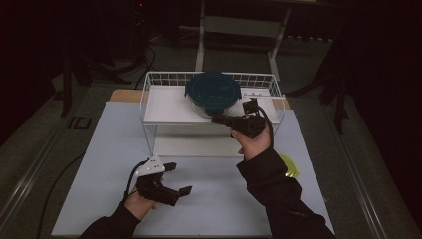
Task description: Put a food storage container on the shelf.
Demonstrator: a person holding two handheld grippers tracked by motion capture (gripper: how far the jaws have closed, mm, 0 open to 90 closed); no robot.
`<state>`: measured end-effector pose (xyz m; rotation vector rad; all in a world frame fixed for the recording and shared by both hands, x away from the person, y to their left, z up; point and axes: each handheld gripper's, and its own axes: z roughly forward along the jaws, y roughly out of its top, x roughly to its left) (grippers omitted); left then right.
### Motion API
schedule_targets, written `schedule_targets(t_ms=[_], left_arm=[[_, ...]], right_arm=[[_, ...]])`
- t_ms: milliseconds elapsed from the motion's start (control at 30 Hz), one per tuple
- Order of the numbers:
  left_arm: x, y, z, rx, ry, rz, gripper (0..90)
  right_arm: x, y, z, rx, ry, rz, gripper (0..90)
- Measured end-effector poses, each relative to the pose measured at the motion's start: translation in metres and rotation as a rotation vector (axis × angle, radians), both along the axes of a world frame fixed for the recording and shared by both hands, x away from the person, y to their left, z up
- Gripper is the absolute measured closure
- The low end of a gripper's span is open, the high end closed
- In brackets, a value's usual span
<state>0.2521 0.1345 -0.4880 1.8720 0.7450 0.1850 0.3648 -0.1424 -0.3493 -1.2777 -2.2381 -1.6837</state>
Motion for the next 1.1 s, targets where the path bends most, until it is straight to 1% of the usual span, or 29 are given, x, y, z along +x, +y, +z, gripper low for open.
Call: schedule_targets(t_ms=[33,133,200,267,433,500,567,600,667,700,733,767,800,833,900,933,967,1000,1033,1100], left_arm=[[-0.001,0.0,-0.001,-0.006,0.002,-0.001,0.3],[-0.001,0.001,-0.003,-0.003,0.009,-0.006,0.3],[0.0,0.002,-0.003,-0.001,0.009,-0.005,0.3],[0.0,0.003,-0.003,-0.008,0.011,-0.005,0.3],[-0.002,0.005,-0.003,-0.003,0.001,-0.001,0.3],[-0.004,0.006,-0.004,0.002,-0.008,0.001,0.3],[-0.005,0.008,-0.004,-0.007,-0.016,0.002,0.3],[-0.006,0.009,-0.004,-0.007,-0.019,0.002,0.3],[-0.007,0.01,-0.002,0.002,-0.027,-0.002,0.3],[-0.008,0.01,-0.002,0.0,-0.027,-0.003,0.3],[-0.009,0.011,-0.001,0.002,-0.027,-0.004,0.3],[-0.011,0.012,0.0,0.005,-0.033,-0.006,0.3],[-0.012,0.013,0.001,0.006,-0.037,-0.008,0.3],[-0.013,0.014,0.001,0.013,-0.038,-0.006,0.3],[-0.015,0.017,0.001,0.016,-0.04,-0.005,0.3],[-0.015,0.019,0.001,0.013,-0.043,-0.004,0.3],[-0.016,0.02,0.0,0.011,-0.043,0.001,0.3],[-0.017,0.021,-0.001,0.014,-0.039,0.004,0.3],[-0.018,0.022,-0.002,0.009,-0.033,0.006,0.3],[-0.02,0.022,-0.003,0.003,-0.026,-0.006,0.3]], right_arm=[[0.002,0.0,0.0,0.001,-0.001,-0.003,88.1],[0.005,0.0,0.0,-0.003,-0.001,-0.01,87.0],[0.006,0.0,0.001,-0.004,0.005,-0.001,87.1],[0.005,0.001,0.002,-0.023,-0.009,-0.003,86.9],[0.002,0.001,-0.001,-0.012,-0.006,0.01,83.9],[-0.003,0.0,-0.003,-0.03,-0.029,0.008,81.3],[-0.008,-0.002,-0.006,-0.04,-0.046,0.015,77.9],[-0.011,-0.003,-0.008,-0.041,-0.055,0.023,75.3],[-0.019,-0.004,-0.01,-0.066,-0.087,0.044,70.7],[-0.022,-0.005,-0.011,-0.068,-0.094,0.052,69.7],[-0.025,-0.007,-0.013,-0.068,-0.103,0.06,66.1],[-0.029,-0.008,-0.014,-0.072,-0.114,0.065,65.2],[-0.032,-0.01,-0.015,-0.074,-0.12,0.078,61.1],[-0.035,-0.011,-0.016,-0.067,-0.124,0.079,55.9],[-0.04,-0.015,-0.018,-0.067,-0.14,0.086,53.6],[-0.042,-0.017,-0.019,-0.064,-0.144,0.086,48.2],[-0.044,-0.019,-0.022,-0.054,-0.168,0.087,44.1],[-0.046,-0.021,-0.023,-0.048,-0.17,0.088,41.9],[-0.049,-0.022,-0.025,-0.038,-0.164,0.089,37.9],[-0.052,-0.025,-0.028,-0.023,-0.167,0.092,29.5]])
